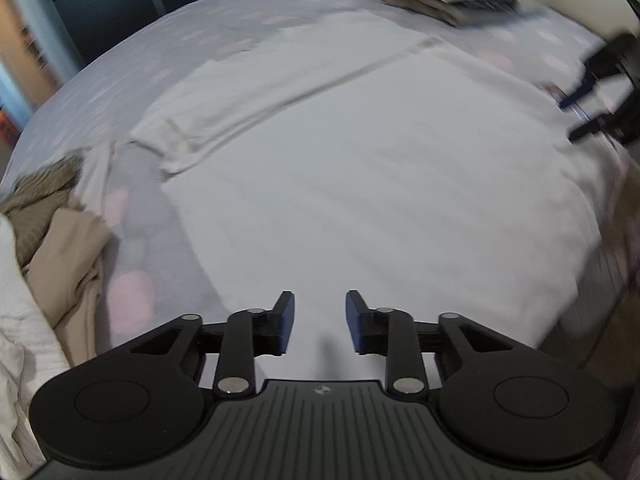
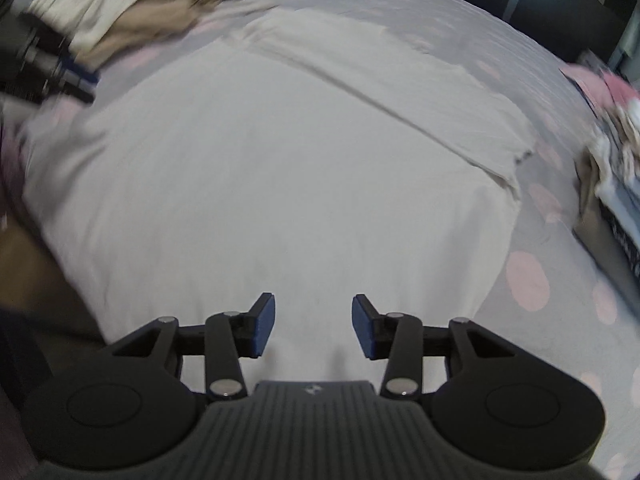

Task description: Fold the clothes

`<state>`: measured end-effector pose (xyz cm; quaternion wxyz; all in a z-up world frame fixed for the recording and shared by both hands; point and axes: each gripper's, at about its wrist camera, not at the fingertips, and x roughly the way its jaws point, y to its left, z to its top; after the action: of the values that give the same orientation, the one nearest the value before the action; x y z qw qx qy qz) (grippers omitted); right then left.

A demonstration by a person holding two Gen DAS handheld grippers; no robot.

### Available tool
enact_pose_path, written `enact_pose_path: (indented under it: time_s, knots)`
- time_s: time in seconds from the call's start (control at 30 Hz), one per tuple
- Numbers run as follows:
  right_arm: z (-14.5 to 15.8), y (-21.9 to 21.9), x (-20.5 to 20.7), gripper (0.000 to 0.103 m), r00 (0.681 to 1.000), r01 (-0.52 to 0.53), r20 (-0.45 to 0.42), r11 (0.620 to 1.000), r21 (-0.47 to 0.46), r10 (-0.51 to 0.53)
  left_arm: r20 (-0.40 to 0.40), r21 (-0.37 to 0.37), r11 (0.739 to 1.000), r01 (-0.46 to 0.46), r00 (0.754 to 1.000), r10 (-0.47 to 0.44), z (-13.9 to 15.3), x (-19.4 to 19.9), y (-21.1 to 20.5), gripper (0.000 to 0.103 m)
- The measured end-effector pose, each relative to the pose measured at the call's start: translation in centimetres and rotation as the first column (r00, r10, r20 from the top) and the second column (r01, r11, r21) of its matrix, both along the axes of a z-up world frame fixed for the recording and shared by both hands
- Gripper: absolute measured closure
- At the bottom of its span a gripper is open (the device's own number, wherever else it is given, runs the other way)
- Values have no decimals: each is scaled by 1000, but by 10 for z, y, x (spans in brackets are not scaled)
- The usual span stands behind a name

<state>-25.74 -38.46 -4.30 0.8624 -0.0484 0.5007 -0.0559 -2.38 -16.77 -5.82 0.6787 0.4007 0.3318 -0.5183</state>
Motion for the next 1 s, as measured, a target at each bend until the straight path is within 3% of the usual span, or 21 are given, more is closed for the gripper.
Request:
enact_pose_path:
  time_s: [0.13, 0.27, 0.37, 0.43, 0.5, 0.63, 0.77, 0.9, 1.0]
  knots:
    - [-12, 32, -14, 57, 990, -135, -67, 982, -130, 127, 72, 87, 983, 161, 983, -168, -17, -38, 9, 73]
    - [-26, 53, -32, 57, 963, -258, -140, 934, -249, 229, 102, 129, 950, 285, 949, -299, -26, -67, 22, 71]
    - [-35, 65, -42, 57, 938, -333, -195, 898, -289, 286, 125, 173, 897, 406, 894, -429, -34, -92, 33, 56]
    - [-40, 73, -47, 55, 920, -380, -222, 868, -318, 322, 158, 215, 859, 464, 852, -499, -43, -106, 38, 55]
    - [-45, 80, -53, 48, 899, -429, -262, 831, -354, 352, 204, 265, 837, 478, 821, -533, -54, -116, 41, 55]
    - [-56, 85, -66, 48, 861, -499, -337, 767, -404, 382, 244, 347, 812, 470, 790, -562, -76, -120, 45, 55]
    - [-68, 87, -80, 44, 833, -542, -391, 720, -434, 391, 281, 423, 785, 452, 758, -588, -96, -124, 49, 55]
    - [-80, 89, -81, 44, 814, -568, -437, 680, -464, 381, 319, 473, 776, 417, 740, -592, -113, -122, 51, 55]
    - [-86, 90, -79, 44, 807, -578, -464, 653, -489, 366, 349, 497, 756, 427, 699, -624, -120, -127, 57, 55]
